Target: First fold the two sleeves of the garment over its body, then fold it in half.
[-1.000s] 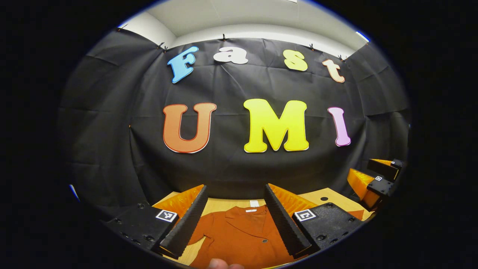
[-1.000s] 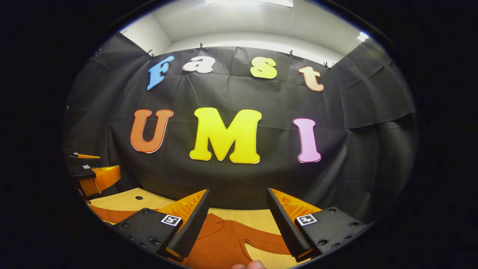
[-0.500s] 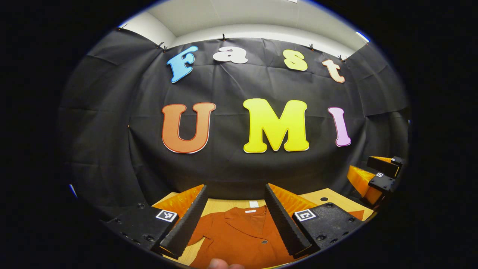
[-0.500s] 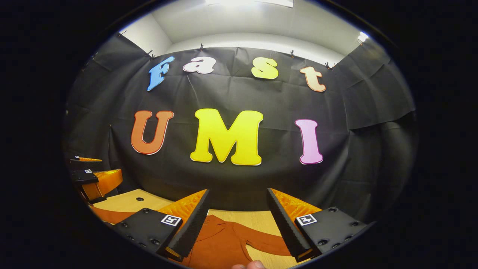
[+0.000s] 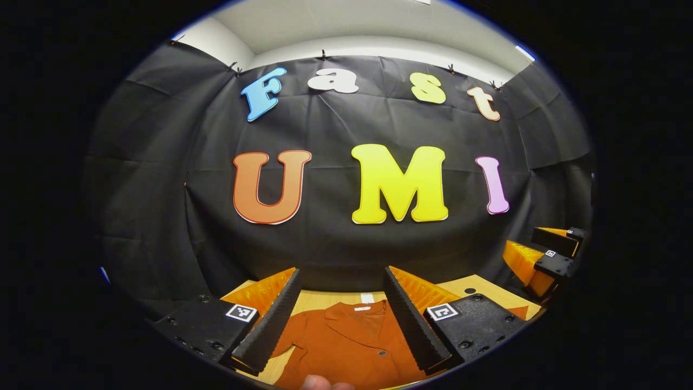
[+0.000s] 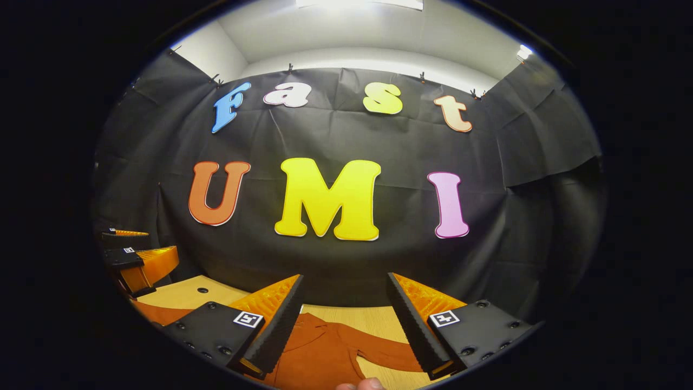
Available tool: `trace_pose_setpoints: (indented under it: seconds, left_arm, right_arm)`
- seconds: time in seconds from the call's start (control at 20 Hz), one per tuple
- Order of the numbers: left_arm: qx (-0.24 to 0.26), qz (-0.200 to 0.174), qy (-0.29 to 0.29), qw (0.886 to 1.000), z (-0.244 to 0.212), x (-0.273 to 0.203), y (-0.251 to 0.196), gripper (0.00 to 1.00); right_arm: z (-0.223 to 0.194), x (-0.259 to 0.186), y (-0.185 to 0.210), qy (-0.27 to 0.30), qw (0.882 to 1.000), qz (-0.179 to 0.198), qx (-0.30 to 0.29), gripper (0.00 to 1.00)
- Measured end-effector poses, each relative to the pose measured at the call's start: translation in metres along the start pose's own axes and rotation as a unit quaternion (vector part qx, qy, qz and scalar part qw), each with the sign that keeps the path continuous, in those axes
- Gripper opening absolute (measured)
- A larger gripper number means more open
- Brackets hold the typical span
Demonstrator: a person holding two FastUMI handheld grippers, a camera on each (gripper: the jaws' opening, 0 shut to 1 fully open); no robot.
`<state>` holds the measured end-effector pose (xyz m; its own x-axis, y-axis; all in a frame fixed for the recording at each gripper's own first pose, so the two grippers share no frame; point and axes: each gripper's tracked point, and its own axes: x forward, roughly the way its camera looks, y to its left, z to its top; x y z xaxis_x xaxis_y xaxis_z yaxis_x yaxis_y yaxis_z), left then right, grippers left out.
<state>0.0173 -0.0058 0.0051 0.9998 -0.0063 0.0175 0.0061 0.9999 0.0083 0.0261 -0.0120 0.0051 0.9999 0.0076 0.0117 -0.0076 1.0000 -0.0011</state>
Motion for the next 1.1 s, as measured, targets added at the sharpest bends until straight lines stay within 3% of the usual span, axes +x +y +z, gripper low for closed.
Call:
trace_pose_setpoints:
  seconds: [0.45,0.65,0.85,1.1]
  left_arm:
    - [0.004,-0.001,0.011,1.0,-0.008,0.004,-0.006,0.98]
    - [0.011,-0.005,0.023,1.0,-0.017,0.006,-0.01,0.98]
    - [0.015,-0.009,0.036,0.999,-0.026,0.004,-0.015,0.98]
    - [0.008,-0.029,0.059,0.998,-0.03,-0.004,-0.034,0.98]
  right_arm:
    - [-0.009,0.005,-0.012,0.008,1.0,-0.008,0.005,0.95]
    - [-0.022,0.006,-0.035,0.021,0.999,-0.025,0.012,0.95]
    - [-0.036,0.005,-0.077,0.035,0.998,-0.058,0.01,0.95]
    - [-0.076,0.001,-0.156,0.079,0.989,-0.127,0.023,0.95]
